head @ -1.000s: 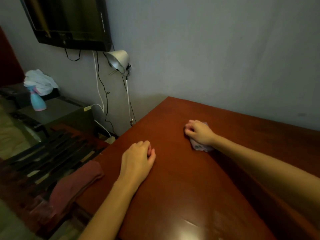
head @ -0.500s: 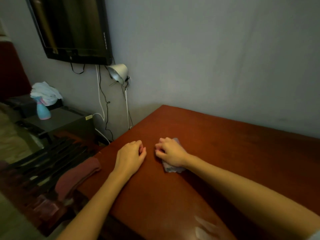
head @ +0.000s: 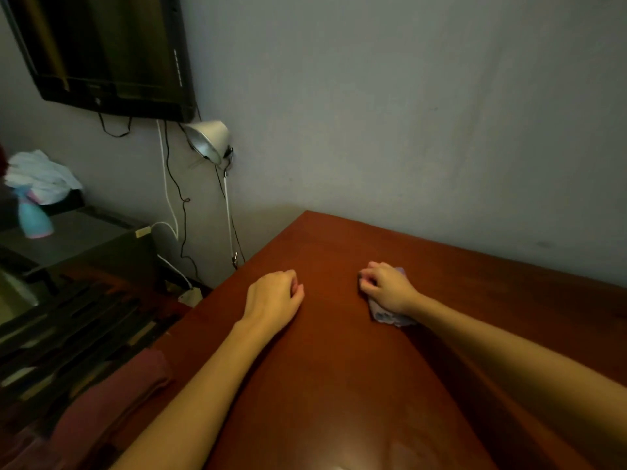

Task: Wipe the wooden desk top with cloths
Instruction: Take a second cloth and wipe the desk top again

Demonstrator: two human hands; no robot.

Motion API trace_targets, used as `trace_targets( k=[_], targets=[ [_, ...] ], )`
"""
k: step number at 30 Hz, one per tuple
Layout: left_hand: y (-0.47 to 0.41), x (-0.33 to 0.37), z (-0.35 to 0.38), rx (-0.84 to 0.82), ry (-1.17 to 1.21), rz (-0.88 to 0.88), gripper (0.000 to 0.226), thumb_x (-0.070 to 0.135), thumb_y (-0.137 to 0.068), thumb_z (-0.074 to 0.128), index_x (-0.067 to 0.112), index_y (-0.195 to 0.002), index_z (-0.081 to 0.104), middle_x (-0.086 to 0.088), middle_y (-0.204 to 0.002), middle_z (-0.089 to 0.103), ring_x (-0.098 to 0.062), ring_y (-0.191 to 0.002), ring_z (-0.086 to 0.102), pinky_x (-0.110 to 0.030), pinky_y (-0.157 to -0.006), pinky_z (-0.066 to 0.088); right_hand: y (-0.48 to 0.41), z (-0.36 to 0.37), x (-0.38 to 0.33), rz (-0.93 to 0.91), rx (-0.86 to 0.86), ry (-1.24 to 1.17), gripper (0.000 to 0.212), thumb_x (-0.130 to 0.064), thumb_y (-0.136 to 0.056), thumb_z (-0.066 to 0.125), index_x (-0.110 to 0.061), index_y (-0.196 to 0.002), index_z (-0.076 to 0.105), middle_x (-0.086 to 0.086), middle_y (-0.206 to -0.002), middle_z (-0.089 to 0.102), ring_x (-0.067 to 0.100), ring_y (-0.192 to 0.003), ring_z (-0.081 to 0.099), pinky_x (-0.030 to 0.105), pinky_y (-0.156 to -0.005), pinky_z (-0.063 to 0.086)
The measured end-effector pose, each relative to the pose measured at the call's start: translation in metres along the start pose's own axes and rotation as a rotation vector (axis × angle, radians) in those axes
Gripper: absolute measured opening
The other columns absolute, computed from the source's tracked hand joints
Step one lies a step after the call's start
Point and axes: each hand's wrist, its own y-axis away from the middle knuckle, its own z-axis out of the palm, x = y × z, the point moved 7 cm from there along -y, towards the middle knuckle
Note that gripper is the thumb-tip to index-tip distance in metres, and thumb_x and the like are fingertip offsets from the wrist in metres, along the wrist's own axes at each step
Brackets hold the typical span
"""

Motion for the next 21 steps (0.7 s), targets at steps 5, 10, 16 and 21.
trace_targets(
  k=[5, 10, 16, 21],
  targets=[
    [-0.017, -0.008, 0.009, 0.077, -0.009, -0.009, 0.02, 0.032, -0.095, 0.047, 0.02, -0.08, 0.052, 0.006, -0.077, 0.055, -0.013, -0.071, 0.052, -0.027, -0.057, 0.037, -0.052, 0.0, 0.0, 0.066, 0.023, 0.032, 0.037, -0.024, -0.096, 0.047, -0.022, -0.061, 0.034, 0.007, -0.082, 0.041, 0.034, -0.09, 0.051, 0.04, -0.073, 0.035],
    [-0.018, -0.009, 0.011, 0.094, 0.003, 0.002, 0.019, 0.032, -0.095, 0.047, 0.02, -0.08, 0.052, 0.006, -0.075, 0.055, -0.014, -0.071, 0.053, -0.029, -0.056, 0.042, -0.082, 0.006, -0.01, 0.106, 0.075, 0.083, 0.027, -0.028, -0.095, 0.045, -0.01, -0.08, 0.058, 0.02, -0.099, 0.058, 0.037, -0.096, 0.055, 0.041, -0.075, 0.041],
    [-0.016, -0.008, 0.009, 0.096, -0.009, -0.012, 0.02, 0.033, -0.095, 0.047, 0.02, -0.08, 0.052, 0.005, -0.077, 0.056, -0.017, -0.074, 0.055, -0.032, -0.06, 0.046, -0.072, 0.011, -0.047, 0.025, 0.119, 0.109, 0.027, -0.03, -0.094, 0.044, -0.012, -0.082, 0.059, 0.016, -0.099, 0.058, 0.036, -0.095, 0.054, 0.041, -0.074, 0.039],
    [-0.016, -0.008, 0.009, 0.093, -0.002, -0.008, 0.019, 0.032, -0.093, 0.048, 0.019, -0.079, 0.049, 0.003, -0.078, 0.057, -0.021, -0.077, 0.056, -0.031, -0.059, 0.04, -0.014, 0.018, -0.097, -0.319, 0.041, -0.014, 0.022, -0.03, -0.089, 0.043, -0.022, -0.069, 0.041, 0.005, -0.079, 0.047, 0.023, -0.075, 0.046, 0.036, -0.067, 0.028]
  ],
)
